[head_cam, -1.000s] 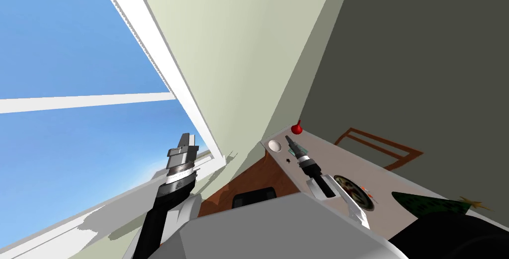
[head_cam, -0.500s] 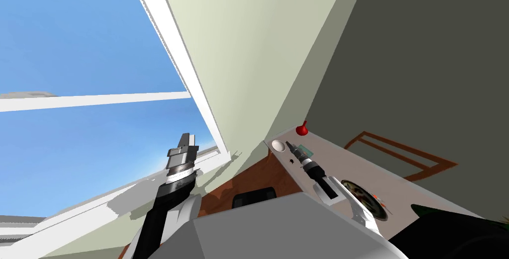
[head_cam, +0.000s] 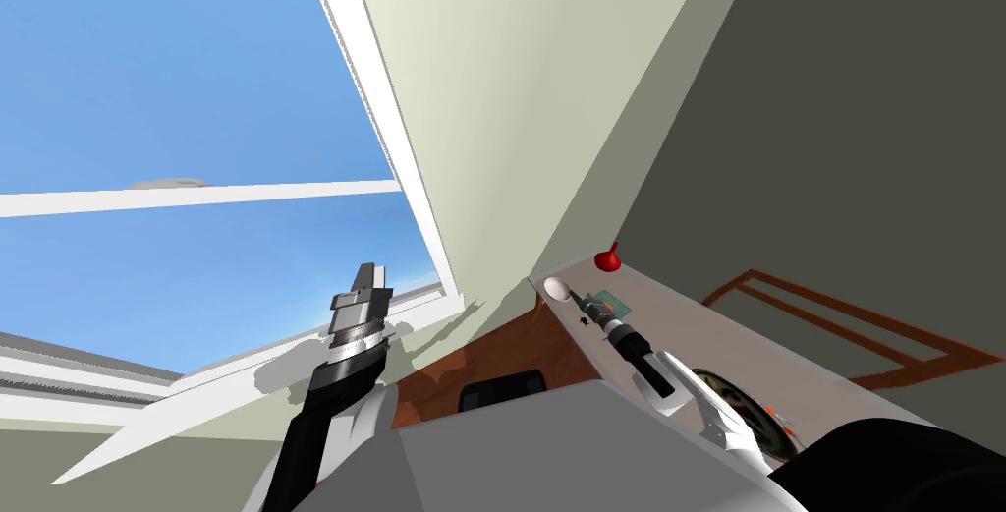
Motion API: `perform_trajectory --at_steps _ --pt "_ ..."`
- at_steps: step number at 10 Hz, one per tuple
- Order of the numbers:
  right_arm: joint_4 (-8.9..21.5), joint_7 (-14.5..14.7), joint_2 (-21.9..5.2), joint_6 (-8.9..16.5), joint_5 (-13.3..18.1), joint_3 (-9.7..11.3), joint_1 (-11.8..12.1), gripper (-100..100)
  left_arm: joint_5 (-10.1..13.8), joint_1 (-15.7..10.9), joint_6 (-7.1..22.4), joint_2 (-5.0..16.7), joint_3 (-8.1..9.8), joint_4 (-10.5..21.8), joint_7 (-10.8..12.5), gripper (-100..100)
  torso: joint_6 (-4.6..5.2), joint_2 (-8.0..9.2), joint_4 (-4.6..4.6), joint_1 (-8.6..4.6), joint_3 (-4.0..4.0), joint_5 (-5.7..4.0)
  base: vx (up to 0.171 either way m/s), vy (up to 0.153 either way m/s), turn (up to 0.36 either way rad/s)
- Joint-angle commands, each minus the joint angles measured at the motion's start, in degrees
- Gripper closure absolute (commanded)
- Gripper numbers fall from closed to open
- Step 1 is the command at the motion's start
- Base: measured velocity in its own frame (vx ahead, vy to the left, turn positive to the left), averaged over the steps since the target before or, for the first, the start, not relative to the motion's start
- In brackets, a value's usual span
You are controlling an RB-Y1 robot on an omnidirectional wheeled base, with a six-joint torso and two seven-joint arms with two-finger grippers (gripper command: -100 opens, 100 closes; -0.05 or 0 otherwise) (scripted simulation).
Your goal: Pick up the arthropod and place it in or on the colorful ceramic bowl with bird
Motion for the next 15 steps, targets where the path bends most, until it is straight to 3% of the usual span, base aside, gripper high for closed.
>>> perform_trajectory --at_steps 1,6,8,9,10,11,12,15 --pt "1.49 0.65 -0.63 0.01 1.96 -0.16 0.57 -100 0.00 0.00 0.00 0.00 0.00 0.00 0.00 0 0.00 0.00 0.00 0.00 0.00 0.00 -0.028 0.005 0.086" --pt "8.56 2.85 -3.60 -0.55 9.36 -0.61 -0.31 -100 0.00 0.01 0.00 0.00 0.01 0.00 0.00 0 0.05 -0.07 -0.01 -0.10 -0.04 -0.02 -0.018 -0.006 0.137" --pt "10.06 2.85 -3.60 -0.55 9.52 -0.61 -0.31 -100 0.00 0.01 0.00 0.00 0.01 0.00 0.00 0 0.05 -0.09 -0.02 -0.12 -0.05 -0.03 -0.008 -0.012 0.047" --pt "12.08 3.36 -4.42 -0.83 12.02 -0.71 -0.72 -100 0.00 0.02 0.00 0.00 0.01 0.00 0.00 0 0.06 -0.10 -0.02 -0.09 -0.06 -0.02 -0.011 -0.008 0.160" --pt "13.07 3.36 -4.42 -0.83 12.02 -0.71 -0.72 -100 0.00 0.01 0.00 0.00 0.01 0.00 0.00 0 0.01 -0.10 -0.02 -0.10 -0.06 -0.02 -0.013 -0.014 0.134" --pt "15.33 3.76 -5.14 -1.15 14.49 -0.78 -1.19 -100 0.00 0.01 0.00 0.00 0.01 0.00 0.00 0 0.04 -0.10 -0.02 -0.12 -0.05 -0.03 -0.010 -0.026 0.191" --pt "16.13 3.76 -5.14 -1.15 14.49 -0.78 -1.19 -100 0.00 0.01 0.00 0.01 0.01 0.00 0.00 0 0.03 -0.09 -0.02 -0.16 -0.05 -0.03 -0.012 -0.028 0.102" --pt "22.18 4.26 -6.25 -1.89 19.34 -0.85 -2.24 -100 0.00 0.01 0.00 0.01 0.01 0.00 0.00 0 0.01 -0.06 -0.01 -0.23 -0.03 -0.05 -0.021 -0.038 0.213"
